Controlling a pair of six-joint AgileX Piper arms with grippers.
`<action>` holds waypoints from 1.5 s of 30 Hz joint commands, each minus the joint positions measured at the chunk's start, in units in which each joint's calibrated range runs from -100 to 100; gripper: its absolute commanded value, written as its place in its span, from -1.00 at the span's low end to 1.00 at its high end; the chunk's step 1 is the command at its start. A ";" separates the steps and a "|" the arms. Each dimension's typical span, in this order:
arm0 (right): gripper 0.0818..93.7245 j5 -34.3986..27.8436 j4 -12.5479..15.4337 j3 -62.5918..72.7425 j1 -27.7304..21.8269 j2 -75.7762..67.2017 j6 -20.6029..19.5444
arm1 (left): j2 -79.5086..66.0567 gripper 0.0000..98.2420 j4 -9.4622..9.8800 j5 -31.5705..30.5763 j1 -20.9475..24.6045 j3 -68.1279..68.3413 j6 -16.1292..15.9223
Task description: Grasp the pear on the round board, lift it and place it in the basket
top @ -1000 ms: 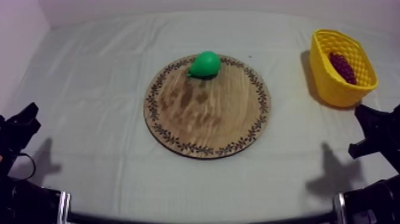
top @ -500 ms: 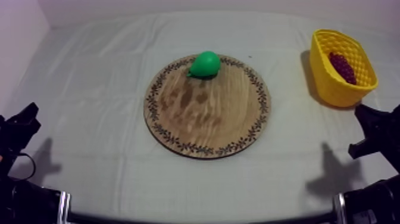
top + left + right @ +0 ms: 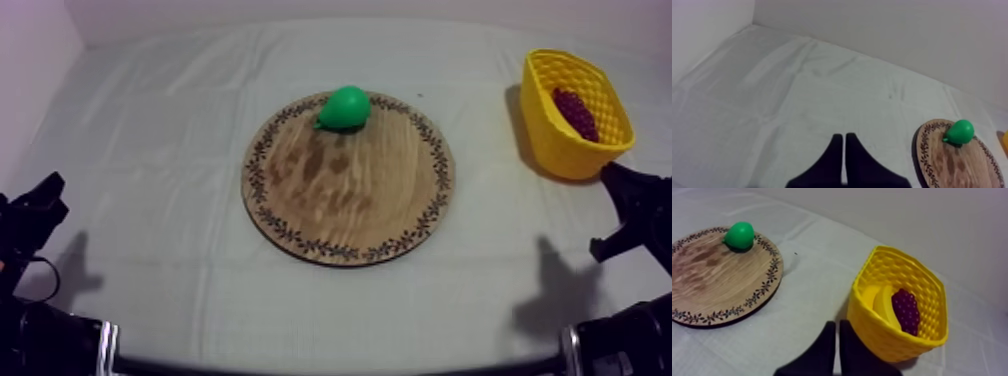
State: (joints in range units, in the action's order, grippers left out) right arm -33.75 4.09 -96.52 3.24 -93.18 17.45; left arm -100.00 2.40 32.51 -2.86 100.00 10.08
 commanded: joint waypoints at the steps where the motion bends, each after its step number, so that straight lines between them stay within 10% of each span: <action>1: -0.99 0.14 0.66 2.15 0.04 2.49 0.66 | 0.00 -1.00 0.02 -0.01 0.00 0.00 0.01; 22: -0.99 -6.57 0.14 41.30 4.79 40.81 7.64 | 0.00 -1.00 0.02 -0.01 0.00 0.00 0.01; 45: -1.00 -35.56 0.58 90.18 12.42 84.85 13.94 | 0.00 -1.00 0.02 -0.01 0.00 0.00 0.01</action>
State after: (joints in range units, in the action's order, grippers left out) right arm -67.26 4.87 -11.20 15.41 -12.61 31.14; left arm -100.00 2.40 32.51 -2.86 100.00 10.08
